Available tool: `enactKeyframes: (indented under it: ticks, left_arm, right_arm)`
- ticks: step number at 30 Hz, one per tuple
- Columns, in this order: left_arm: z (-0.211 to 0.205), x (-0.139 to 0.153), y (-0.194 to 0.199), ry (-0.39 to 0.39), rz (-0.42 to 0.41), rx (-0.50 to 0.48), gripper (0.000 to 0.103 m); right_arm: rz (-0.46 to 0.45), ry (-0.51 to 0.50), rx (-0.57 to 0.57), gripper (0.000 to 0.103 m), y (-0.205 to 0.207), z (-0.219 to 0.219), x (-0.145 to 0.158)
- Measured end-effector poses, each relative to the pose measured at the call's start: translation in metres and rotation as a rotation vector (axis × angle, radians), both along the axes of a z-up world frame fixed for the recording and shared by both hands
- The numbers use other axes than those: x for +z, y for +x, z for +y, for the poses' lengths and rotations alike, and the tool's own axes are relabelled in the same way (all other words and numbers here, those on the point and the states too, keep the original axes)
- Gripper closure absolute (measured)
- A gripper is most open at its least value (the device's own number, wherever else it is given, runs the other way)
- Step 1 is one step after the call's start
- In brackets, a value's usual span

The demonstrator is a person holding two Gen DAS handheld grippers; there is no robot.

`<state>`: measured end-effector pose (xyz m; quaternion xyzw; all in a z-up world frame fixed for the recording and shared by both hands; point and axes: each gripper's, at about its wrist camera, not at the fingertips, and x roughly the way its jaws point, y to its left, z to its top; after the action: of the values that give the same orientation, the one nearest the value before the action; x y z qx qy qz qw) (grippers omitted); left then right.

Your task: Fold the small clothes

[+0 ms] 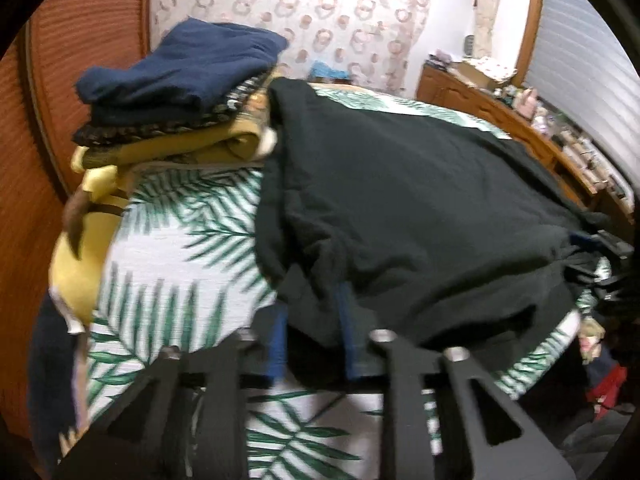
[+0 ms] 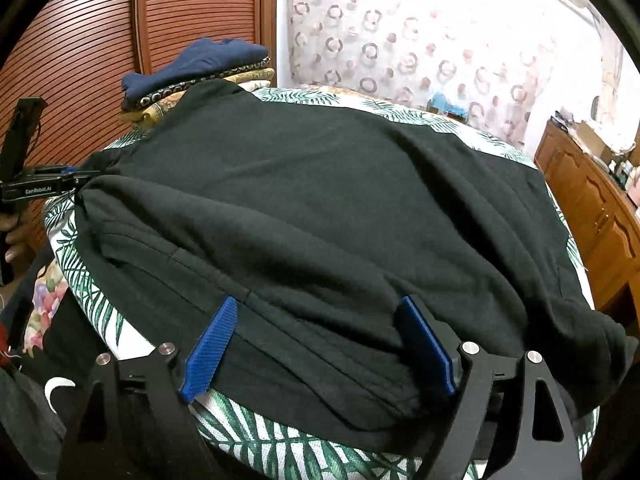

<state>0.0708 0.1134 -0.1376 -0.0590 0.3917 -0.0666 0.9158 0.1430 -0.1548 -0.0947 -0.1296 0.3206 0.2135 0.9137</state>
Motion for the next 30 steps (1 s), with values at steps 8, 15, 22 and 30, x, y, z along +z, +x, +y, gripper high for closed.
enactKeyframes:
  ticks: [8,15,22,30]
  left_arm:
    - [-0.047,0.067,-0.003,-0.034,-0.167,-0.147,0.092]
    - [-0.110,0.119,0.016,-0.054,-0.257,-0.315,0.092]
    - [-0.180,0.144,0.039,-0.044,-0.279,-0.470,0.092]
    - [-0.260,0.172,0.052,-0.024,-0.294,-0.625,0.092]
  right_arm:
    - [0.030,0.095,-0.031,0.018,-0.017,-0.026,0.010]
    - [0.010,0.179,-0.110,0.018,-0.040,-0.073,0.024]
    - [-0.024,0.219,-0.204,0.018,-0.067,-0.117,0.028]
    - [-0.057,0.245,-0.262,0.018,-0.096,-0.137,0.030]
